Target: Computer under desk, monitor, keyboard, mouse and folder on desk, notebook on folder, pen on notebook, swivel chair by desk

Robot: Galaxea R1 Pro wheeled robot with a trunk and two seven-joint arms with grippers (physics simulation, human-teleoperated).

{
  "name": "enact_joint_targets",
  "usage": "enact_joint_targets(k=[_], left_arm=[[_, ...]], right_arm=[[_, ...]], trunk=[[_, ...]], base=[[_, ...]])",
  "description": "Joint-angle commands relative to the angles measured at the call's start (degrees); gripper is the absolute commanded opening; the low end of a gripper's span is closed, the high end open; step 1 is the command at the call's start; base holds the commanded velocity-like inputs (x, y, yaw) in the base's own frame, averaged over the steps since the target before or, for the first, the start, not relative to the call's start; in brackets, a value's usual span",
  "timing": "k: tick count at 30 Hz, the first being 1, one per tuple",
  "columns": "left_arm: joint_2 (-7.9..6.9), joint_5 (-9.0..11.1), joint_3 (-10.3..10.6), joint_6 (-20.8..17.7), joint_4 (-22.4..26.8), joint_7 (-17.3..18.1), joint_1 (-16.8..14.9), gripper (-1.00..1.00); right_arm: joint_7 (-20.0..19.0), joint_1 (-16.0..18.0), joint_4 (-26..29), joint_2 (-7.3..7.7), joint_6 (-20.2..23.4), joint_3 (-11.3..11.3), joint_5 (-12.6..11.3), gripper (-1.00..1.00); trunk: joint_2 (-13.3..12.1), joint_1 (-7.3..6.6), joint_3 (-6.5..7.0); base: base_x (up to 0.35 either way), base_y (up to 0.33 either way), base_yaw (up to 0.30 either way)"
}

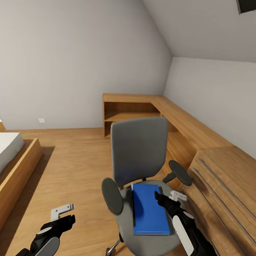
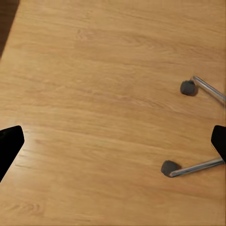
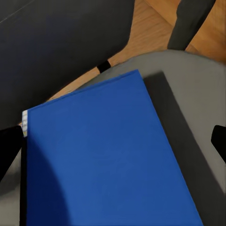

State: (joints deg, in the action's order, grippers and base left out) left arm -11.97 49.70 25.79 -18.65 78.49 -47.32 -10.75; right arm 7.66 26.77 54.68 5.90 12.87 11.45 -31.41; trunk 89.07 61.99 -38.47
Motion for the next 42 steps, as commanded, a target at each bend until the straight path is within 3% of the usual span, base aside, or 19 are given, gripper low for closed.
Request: enact_joint_targets(k=[1,12,42], left_arm=[[-0.06,0.23,0.13,-0.17,0.08,-0.41,-0.06,1.00],[-0.06,0.28,0.06,-0.24,2.40,-0.63,-0.06,1.00],[-0.14,0.23,-0.04,-0.24,3.33,-0.85,-0.06,1.00]], right_arm=[[0.52,0.04,-0.34,0.08,0.14,-0.04,-0.56,1.00],[0.33,0.21,-4.84,-0.05,0.16,-1.74,-0.59,1.00],[0.25,0.30,-6.34,-0.36,0.15,-1.61,-0.24,1.00]], trunk=[[0.03,0.03,-0.06],[0.03,0.03,-0.06],[12.06,6.62,-5.44]], base=[[0.319,0.000,0.000],[0.109,0.000,0.000],[0.001,0.000,0.000]])
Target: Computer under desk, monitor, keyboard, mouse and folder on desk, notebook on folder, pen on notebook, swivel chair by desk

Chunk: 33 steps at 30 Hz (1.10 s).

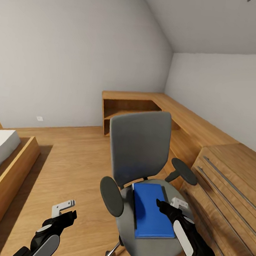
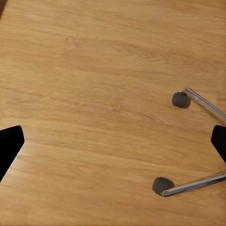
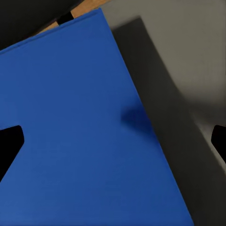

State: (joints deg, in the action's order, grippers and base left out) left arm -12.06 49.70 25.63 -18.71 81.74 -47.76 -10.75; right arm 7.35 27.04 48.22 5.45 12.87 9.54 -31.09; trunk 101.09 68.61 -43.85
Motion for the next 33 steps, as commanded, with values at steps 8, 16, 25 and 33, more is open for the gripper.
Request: enact_joint_targets(k=[8,16,25,33], left_arm=[[-0.03,0.22,0.12,-0.19,0.08,-0.41,-0.06,1.00],[-0.03,0.22,0.12,-0.19,0.08,-0.41,-0.06,1.00],[-0.01,0.30,0.12,-0.19,0.08,-0.41,-0.06,1.00],[0.01,0.31,0.12,-0.19,0.08,-0.41,-0.06,1.00]], right_arm=[[0.51,0.03,0.12,0.08,0.36,0.38,-0.87,1.00],[0.28,0.03,0.12,0.08,0.64,0.39,-1.06,1.00],[0.27,0.03,0.12,0.08,0.66,0.40,-1.08,1.00],[0.28,0.03,0.10,0.08,0.66,0.40,-1.08,1.00]], trunk=[[3.25,1.76,-1.50],[6.46,3.52,-2.93],[7.26,3.96,-3.29],[9.67,5.27,-4.37]], base=[[0.000,0.000,0.000],[0.000,0.000,0.000],[0.000,0.000,0.000],[0.000,0.000,0.000]])
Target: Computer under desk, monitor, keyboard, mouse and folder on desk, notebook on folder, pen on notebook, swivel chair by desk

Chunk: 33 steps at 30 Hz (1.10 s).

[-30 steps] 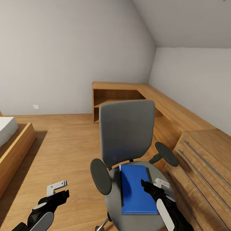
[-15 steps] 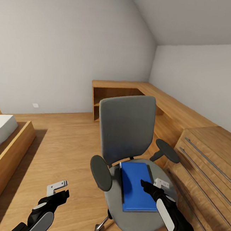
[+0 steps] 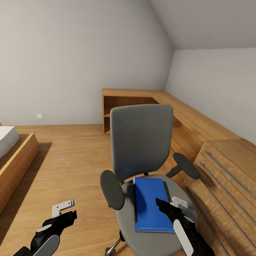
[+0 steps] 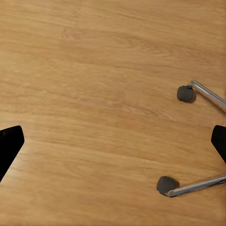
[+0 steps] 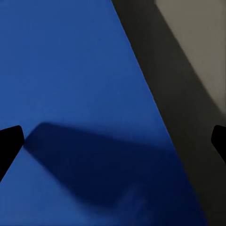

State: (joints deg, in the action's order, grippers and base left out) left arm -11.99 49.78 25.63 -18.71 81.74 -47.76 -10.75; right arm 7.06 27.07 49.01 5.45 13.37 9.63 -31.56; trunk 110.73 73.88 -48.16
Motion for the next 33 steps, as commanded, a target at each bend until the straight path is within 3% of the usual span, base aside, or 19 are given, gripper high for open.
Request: enact_joint_targets(k=[1,15,33], left_arm=[[-0.05,0.35,0.13,-0.19,0.08,-0.41,-0.06,1.00],[-0.21,0.67,0.13,-0.22,-0.30,-0.32,-0.06,1.00],[-0.23,0.42,0.13,-0.19,-0.36,-0.32,-0.06,1.00]], right_arm=[[0.58,0.00,-0.72,0.09,0.17,0.30,-0.61,1.00],[0.58,0.00,-0.85,0.09,0.02,0.30,-0.61,1.00],[0.59,0.00,-0.83,0.09,-0.01,0.30,-0.61,1.00]], trunk=[[0.02,0.00,-0.06],[0.02,0.00,-0.06],[0.02,0.00,-0.06]], base=[[0.000,0.000,0.000],[-0.004,0.000,0.000],[-0.127,0.000,0.000]])
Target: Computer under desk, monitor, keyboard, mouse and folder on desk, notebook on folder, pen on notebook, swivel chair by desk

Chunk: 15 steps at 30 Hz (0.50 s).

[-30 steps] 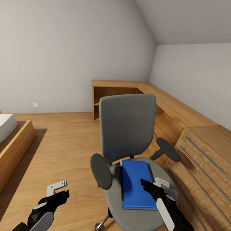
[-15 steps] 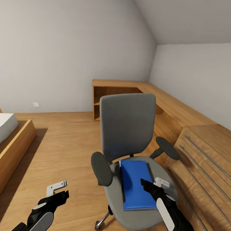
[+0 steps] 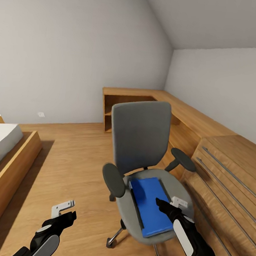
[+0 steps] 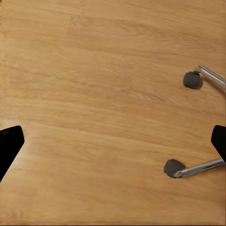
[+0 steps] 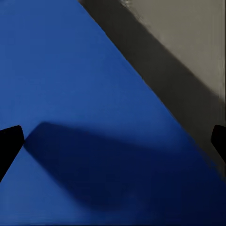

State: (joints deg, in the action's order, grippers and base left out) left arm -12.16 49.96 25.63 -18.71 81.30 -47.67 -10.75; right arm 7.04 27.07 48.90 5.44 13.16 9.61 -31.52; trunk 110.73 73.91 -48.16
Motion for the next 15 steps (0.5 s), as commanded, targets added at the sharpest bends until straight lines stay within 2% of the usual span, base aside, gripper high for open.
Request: enact_joint_targets(k=[1,4,12,15], left_arm=[[-0.06,0.24,0.12,-0.19,0.09,-0.41,-0.06,1.00],[-0.06,0.29,0.12,-0.19,0.09,-0.41,-0.06,1.00],[-0.06,0.31,0.12,-0.19,0.09,-0.41,-0.06,1.00],[-0.06,0.31,0.12,-0.19,0.09,-0.41,-0.06,1.00]], right_arm=[[0.61,0.00,-0.72,0.09,0.18,0.33,-0.64,1.00],[0.61,0.00,-0.73,0.09,0.16,0.33,-0.64,1.00],[0.61,0.00,-0.71,0.09,0.12,0.33,-0.54,1.00],[0.61,0.00,-0.69,0.09,0.12,0.33,-0.49,1.00]], trunk=[[0.02,-0.03,-0.06],[0.02,-0.03,-0.06],[0.02,-0.03,-0.06],[0.02,-0.03,-0.06]], base=[[-0.277,0.000,0.000],[-0.208,0.000,0.000],[-0.041,0.000,0.000],[-0.180,0.000,0.000]])
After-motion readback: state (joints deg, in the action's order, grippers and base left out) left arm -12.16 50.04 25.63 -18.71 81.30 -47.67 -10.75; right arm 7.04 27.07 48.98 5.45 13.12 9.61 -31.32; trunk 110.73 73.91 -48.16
